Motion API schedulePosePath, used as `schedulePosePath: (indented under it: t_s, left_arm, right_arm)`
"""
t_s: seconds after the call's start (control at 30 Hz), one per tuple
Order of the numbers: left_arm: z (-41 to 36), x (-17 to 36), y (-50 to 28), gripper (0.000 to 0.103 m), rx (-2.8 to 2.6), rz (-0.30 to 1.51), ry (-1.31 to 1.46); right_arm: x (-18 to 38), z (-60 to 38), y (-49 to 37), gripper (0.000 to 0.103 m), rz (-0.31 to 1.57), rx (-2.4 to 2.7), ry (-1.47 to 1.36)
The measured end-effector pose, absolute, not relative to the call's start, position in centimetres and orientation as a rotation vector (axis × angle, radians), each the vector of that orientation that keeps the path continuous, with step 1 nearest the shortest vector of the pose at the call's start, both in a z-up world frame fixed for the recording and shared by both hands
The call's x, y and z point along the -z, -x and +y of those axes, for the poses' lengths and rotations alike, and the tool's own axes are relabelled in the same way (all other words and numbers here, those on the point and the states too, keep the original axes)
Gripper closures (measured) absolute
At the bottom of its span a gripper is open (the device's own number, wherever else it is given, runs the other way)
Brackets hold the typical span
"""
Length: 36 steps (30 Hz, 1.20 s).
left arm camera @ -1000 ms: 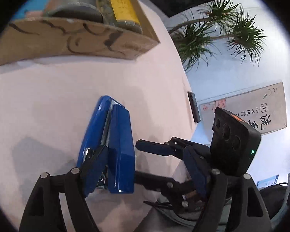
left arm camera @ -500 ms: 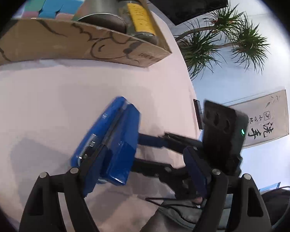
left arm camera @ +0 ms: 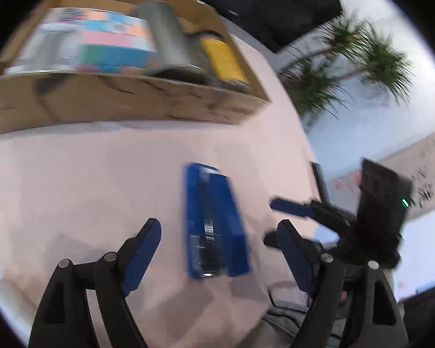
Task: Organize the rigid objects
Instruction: 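Grasp the blue stapler upright with both tools, then lower the blue stapler into the box beside the cylinder, release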
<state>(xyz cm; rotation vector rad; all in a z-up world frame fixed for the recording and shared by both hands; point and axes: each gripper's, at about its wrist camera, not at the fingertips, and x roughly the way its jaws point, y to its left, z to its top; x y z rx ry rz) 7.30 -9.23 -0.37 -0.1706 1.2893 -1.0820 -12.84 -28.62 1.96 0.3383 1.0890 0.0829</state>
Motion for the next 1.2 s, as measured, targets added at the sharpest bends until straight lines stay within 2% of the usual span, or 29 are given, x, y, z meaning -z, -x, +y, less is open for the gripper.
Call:
schedulePosePath:
  t_s: [0.13,0.23,0.33,0.4,0.43,0.53,0.57,0.73,0.8,0.87,1.0,1.2]
  left_arm:
    - [-9.2,1.0,-8.2,0.022,1.026,1.340,0.204]
    - [-9.6,1.9,-8.4,0.022,1.015,1.372,0.208]
    - [-10.5,2.9,-7.9,0.025,1.056,1.405,0.191]
    - [-10.7,3.6,-7.8,0.031,1.052,1.427,0.193]
    - [-10.5,4.0,-7.8,0.031,1.030,1.431,0.183]
    - [-9.1,4.8,-7.8,0.032,1.003,1.439,0.226]
    - [-8.5,5.1,-7.9,0.040,0.997,1.449,0.243]
    - [-7.2,4.7,-8.0,0.044,0.966,1.439,0.269]
    - [-6.9,4.3,-8.2,0.055,0.969,1.431,0.278]
    - [-6.4,3.4,-8.6,0.057,0.962,1.397,0.285]
    - [-6.0,-0.4,-9.9,0.058,0.963,1.279,0.306]
    - [-6.4,-9.4,-15.8,0.058,0.998,1.075,0.253]
  right_arm:
    - [0.6,-24.1,10.0,0.035,1.158,-0.053,-0.292]
    - [1.9,-22.1,9.1,0.044,1.154,0.018,-0.184]
    - [1.7,-21.2,8.7,0.057,1.151,0.017,-0.161]
    - [1.6,-20.8,8.7,0.073,1.154,-0.044,-0.200]
    - [1.6,-20.6,8.8,0.075,1.155,-0.077,-0.230]
    - [1.3,-20.9,8.9,0.075,1.152,-0.111,-0.307]
    - [1.3,-21.4,8.9,0.075,1.150,-0.130,-0.369]
    - [1.2,-22.2,8.6,0.076,1.155,-0.218,-0.544]
    - [1.4,-21.8,8.1,0.081,1.160,-0.256,-0.612]
    - [1.3,-21.8,7.7,0.081,1.157,-0.287,-0.664]
    - [-1.3,-20.7,6.2,0.081,1.084,-0.298,-0.587]
    - [-9.6,-20.5,1.4,0.080,0.889,-0.310,-0.453]
